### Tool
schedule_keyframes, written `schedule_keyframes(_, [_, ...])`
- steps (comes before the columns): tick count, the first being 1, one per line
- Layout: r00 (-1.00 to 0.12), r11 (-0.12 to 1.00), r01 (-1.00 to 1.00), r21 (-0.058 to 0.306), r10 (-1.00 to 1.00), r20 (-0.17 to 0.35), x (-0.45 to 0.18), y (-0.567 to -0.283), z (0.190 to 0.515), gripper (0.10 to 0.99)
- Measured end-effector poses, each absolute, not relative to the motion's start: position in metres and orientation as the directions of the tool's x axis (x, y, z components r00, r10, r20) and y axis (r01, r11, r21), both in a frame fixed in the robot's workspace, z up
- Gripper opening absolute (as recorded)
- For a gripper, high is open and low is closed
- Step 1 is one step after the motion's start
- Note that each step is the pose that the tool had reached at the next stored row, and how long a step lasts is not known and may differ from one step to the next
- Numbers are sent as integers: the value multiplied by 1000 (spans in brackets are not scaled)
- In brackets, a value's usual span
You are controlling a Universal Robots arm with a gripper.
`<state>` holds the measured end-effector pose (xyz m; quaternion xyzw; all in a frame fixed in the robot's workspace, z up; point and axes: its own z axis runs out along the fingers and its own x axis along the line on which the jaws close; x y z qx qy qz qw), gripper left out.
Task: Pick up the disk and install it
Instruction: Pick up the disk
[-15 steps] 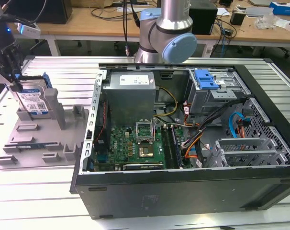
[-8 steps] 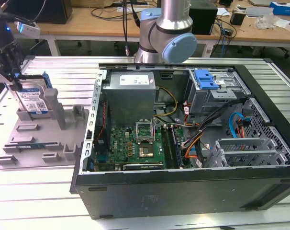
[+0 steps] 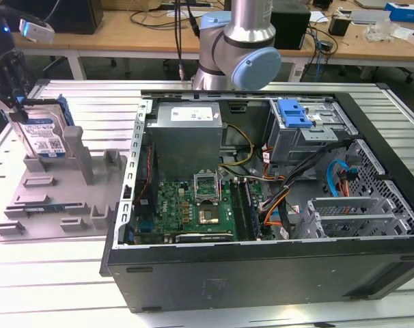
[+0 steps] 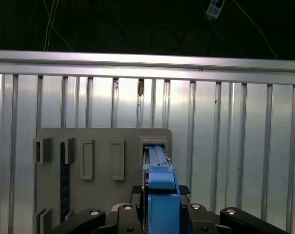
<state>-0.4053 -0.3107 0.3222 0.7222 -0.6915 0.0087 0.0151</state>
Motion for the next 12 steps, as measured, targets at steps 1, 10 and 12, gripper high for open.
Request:
schedule_keyframes(1, [44, -43, -999, 10, -998, 34, -405, -311, 328, 369])
schedule_keyframes(10, [44, -43, -999, 10, -998, 33, -405, -311, 368, 369])
schedule_keyframes(12, [44, -43, -999, 10, -999, 33, -405, -311, 380, 369])
